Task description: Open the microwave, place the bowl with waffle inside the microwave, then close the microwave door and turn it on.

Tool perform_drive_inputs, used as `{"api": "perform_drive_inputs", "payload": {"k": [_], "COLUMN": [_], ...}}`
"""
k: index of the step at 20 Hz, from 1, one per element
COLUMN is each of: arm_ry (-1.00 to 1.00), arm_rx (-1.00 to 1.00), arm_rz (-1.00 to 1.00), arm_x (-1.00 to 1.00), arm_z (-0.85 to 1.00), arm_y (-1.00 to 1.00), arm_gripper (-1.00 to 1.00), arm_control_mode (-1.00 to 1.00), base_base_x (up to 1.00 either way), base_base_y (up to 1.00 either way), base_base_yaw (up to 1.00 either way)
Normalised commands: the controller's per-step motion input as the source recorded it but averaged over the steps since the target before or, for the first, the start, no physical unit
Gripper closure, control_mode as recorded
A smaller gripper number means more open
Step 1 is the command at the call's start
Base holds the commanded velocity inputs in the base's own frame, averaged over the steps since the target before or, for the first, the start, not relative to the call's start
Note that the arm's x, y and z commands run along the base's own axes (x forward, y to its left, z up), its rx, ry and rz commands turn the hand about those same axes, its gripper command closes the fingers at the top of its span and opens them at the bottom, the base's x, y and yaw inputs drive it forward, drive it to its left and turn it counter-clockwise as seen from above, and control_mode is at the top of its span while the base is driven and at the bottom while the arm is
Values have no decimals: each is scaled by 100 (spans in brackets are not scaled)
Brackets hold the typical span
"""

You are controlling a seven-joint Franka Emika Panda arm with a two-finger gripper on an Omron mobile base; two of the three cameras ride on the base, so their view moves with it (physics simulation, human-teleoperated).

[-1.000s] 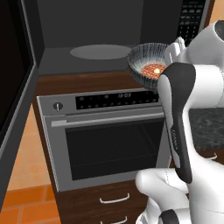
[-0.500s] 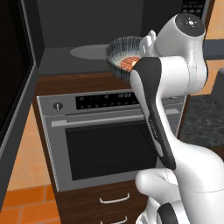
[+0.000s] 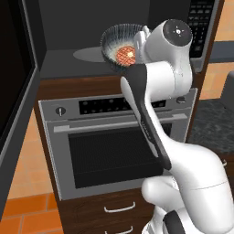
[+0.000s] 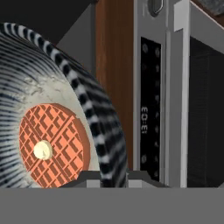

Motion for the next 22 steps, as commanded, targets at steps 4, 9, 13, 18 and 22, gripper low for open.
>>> {"api": "perform_drive_inputs", "payload": {"k": [4, 9, 13, 18, 22], "arm_ry": [1, 10, 13, 1, -2], "arm_rx": [0, 0, 0, 0, 0], "arm_rz": [0, 0, 0, 0, 0], "arm_x": [93, 95, 77, 60, 25], "arm_z": [9, 15, 3, 1, 0], "arm_y": [40, 10, -7, -2, -14], "arm_gripper": [100, 100, 100, 100, 100], "arm_control_mode": [-100, -100, -100, -100, -100], "base_base_x": [0, 0, 0, 0, 0], "base_base_y": [0, 0, 0, 0, 0], "base_base_yaw": [0, 0, 0, 0, 0]}}
